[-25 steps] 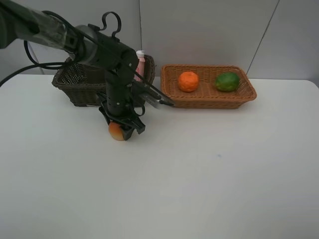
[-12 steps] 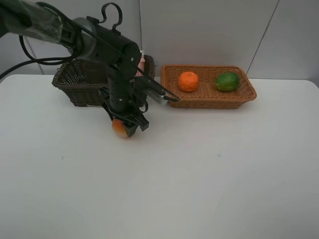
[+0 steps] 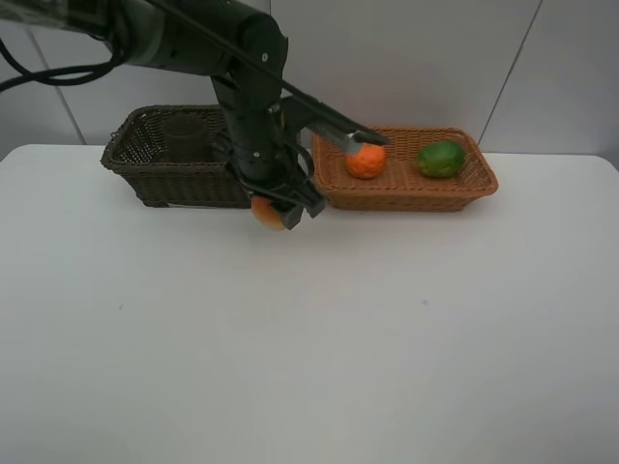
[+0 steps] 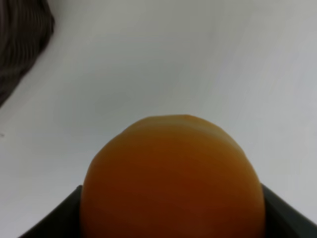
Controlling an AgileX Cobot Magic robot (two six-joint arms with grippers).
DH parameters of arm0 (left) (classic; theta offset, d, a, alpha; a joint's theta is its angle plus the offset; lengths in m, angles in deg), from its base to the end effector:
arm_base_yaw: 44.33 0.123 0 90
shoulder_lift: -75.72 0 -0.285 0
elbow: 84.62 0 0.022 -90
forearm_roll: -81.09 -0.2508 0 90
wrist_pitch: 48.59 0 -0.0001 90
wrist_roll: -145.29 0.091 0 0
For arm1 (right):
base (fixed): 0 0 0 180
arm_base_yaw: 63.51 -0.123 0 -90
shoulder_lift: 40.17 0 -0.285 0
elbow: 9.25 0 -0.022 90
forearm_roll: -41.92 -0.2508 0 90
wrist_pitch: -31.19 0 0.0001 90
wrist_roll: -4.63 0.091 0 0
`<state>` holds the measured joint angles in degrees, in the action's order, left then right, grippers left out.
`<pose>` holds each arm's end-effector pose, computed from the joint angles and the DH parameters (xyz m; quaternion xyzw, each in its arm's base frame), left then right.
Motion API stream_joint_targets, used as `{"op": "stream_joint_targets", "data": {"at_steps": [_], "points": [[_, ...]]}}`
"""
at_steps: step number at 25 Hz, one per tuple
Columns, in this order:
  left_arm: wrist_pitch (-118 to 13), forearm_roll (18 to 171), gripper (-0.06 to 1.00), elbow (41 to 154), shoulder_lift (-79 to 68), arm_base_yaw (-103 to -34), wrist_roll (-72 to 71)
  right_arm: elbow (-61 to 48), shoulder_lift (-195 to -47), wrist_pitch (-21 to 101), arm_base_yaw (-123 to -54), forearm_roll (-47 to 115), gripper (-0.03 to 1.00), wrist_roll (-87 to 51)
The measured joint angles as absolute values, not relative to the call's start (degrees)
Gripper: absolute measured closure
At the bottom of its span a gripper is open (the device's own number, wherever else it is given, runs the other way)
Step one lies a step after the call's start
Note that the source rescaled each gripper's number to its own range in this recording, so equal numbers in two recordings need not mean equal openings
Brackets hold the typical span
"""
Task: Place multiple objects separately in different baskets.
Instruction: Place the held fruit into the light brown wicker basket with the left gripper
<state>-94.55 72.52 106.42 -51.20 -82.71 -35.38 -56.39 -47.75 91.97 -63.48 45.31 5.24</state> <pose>0.3471 -0.2625 0.1753 0.3587 0.9180 0.0051 0.1688 -0.0085 -0.0047 0.2843 0.0063 0.8453 -0.0268 0.5335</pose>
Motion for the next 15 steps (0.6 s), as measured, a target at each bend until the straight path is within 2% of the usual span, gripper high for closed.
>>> {"op": "stream_joint_targets", "data": {"at_steps": [15], "points": [[-76.4,75.3,0.18,123.3,-54.8,-83.8,-36.9,-56.4,-47.7,92.0,-63.5,45.3,-0.03,5.2]]}}
